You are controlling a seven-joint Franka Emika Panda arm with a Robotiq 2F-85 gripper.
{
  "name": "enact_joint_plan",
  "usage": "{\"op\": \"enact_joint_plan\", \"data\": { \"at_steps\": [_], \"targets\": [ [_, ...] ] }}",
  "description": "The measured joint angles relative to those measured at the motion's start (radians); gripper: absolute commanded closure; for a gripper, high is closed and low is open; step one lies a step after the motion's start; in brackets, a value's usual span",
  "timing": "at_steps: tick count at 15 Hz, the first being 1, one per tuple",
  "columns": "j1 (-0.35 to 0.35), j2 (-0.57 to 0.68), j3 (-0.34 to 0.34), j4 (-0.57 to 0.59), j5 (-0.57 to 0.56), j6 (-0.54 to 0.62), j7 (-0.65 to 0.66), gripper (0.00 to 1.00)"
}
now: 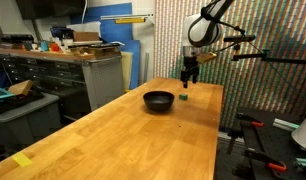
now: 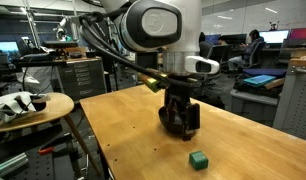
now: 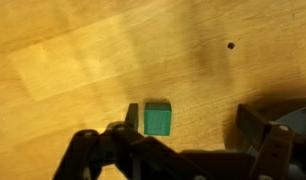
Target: Put the green cube inside the black bowl
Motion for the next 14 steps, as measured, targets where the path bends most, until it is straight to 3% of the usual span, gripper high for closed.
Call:
{"op": "enact_joint_plan", "data": {
  "at_steps": [7, 14],
  "targets": [
    [-0.052, 0.138, -0.001, 0.029, 0.008, 0.163, -0.080, 0.00],
    [-0.100, 0.231, 0.015, 0.114, 0.072, 0.190, -0.153, 0.00]
  ]
}}
